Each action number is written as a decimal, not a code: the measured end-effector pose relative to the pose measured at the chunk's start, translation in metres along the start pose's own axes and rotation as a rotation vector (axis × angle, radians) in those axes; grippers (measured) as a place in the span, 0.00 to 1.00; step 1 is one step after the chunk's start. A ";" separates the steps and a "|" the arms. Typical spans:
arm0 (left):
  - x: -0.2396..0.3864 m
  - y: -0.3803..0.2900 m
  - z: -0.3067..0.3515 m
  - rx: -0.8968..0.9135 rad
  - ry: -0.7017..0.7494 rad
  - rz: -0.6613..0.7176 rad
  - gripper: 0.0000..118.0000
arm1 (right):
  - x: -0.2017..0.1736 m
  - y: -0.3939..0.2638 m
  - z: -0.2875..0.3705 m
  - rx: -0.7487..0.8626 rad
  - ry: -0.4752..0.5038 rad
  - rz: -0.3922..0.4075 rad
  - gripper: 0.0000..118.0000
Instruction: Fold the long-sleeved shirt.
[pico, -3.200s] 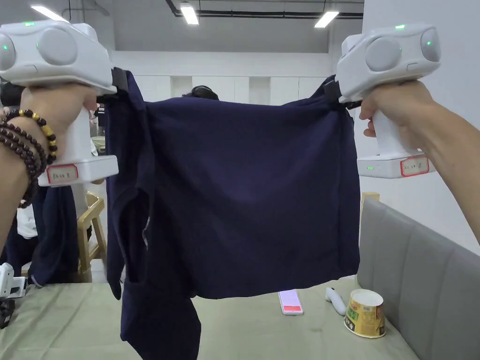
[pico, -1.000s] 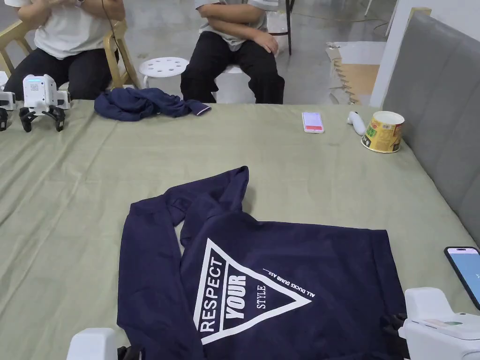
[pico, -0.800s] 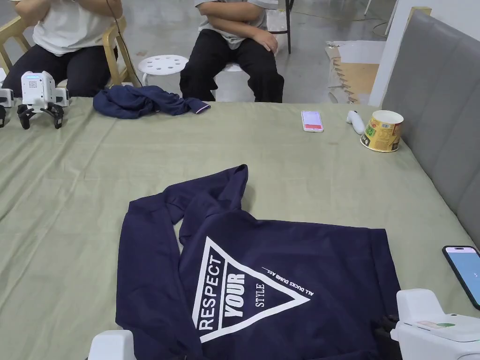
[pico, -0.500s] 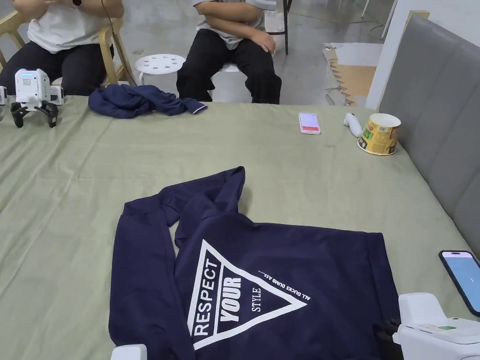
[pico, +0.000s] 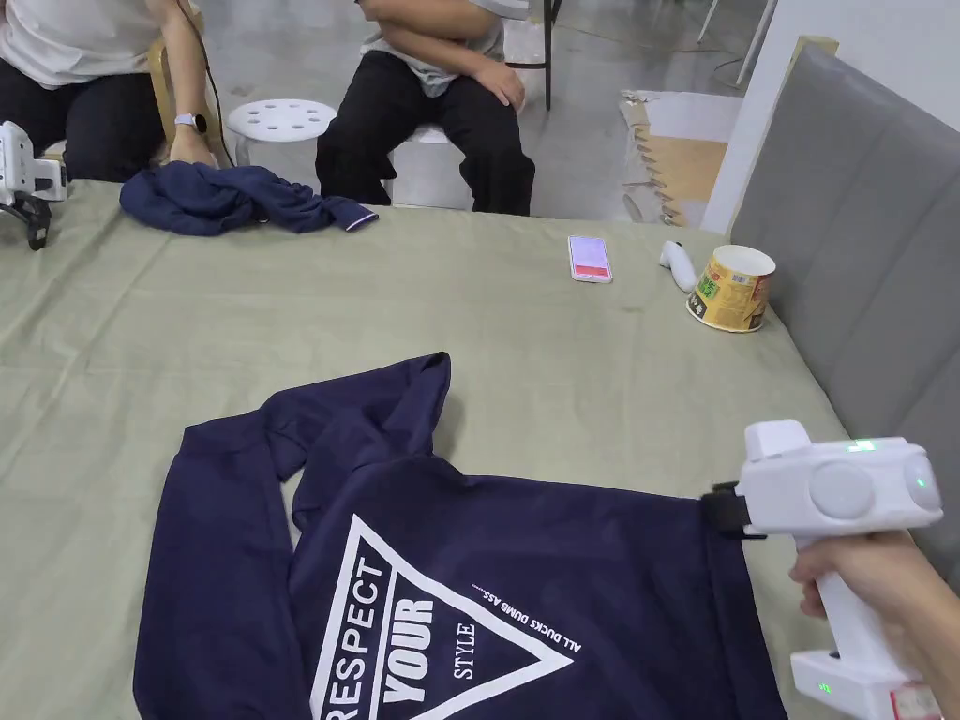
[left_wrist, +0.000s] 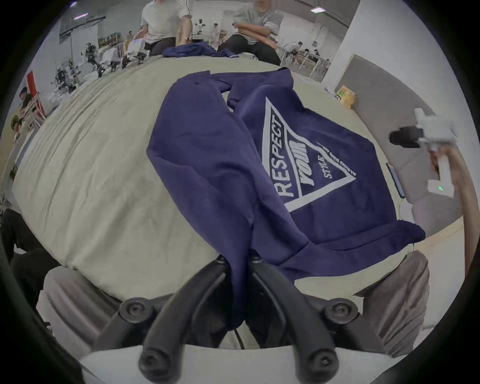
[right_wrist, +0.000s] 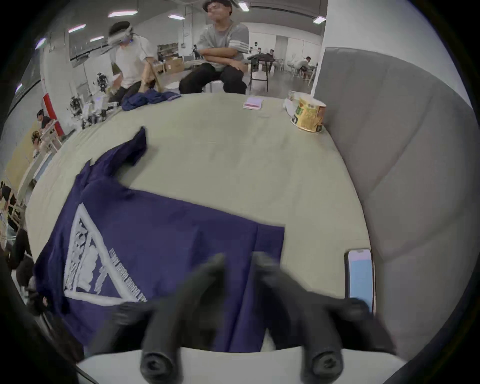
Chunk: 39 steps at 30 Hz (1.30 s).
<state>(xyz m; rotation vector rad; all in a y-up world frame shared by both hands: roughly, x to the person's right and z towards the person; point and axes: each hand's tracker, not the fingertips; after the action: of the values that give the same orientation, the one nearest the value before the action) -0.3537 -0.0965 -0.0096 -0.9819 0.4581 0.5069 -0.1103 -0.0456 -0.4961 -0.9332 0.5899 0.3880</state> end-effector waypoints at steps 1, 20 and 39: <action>-0.001 0.001 0.000 -0.004 0.000 0.010 0.10 | 0.006 0.011 -0.023 -0.049 -0.009 -0.008 0.81; -0.014 0.039 0.037 0.160 -0.110 0.169 0.09 | -0.019 0.026 -0.041 -0.091 0.077 0.036 0.07; 0.010 0.471 0.272 0.927 -0.045 -0.096 0.06 | -0.015 0.287 0.363 0.827 -0.169 0.063 0.07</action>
<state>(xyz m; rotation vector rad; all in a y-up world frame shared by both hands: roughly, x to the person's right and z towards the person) -0.5885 0.3573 -0.1957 -0.0976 0.5268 0.1796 -0.1696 0.4134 -0.5026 -0.0887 0.5534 0.2377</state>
